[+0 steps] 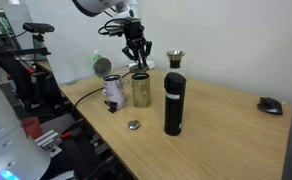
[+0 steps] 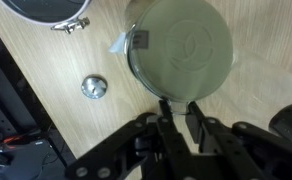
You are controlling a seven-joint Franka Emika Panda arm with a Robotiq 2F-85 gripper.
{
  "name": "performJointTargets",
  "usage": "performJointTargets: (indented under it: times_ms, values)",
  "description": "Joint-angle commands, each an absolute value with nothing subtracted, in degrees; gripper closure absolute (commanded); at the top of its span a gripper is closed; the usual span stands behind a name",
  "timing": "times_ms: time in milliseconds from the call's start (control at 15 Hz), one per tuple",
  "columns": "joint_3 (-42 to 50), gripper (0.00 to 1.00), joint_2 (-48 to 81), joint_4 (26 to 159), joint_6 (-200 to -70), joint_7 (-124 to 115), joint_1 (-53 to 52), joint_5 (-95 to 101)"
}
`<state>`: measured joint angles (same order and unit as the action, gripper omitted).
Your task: Open the gold canister
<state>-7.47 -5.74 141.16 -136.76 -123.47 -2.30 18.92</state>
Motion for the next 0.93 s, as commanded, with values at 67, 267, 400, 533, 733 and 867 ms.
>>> performJointTargets:
  times_ms: [67,267,400,533,733,867]
  values:
    - [-7.4,0.94,-6.0,140.9,-136.3,-123.2,-2.5,18.6]
    - [-7.6,0.94,-6.2,140.3,-135.3,-123.4,-2.7,18.9]
    - [-7.7,0.94,-6.3,139.8,-134.4,-123.3,-2.9,19.0]
    - [-7.9,0.94,-6.2,139.4,-133.8,-123.6,-3.0,19.5]
    - [-8.0,0.94,-6.1,138.6,-132.4,-123.9,-3.3,19.9]
    - [-8.2,0.94,-6.0,138.3,-132.0,-123.8,-3.4,19.8]
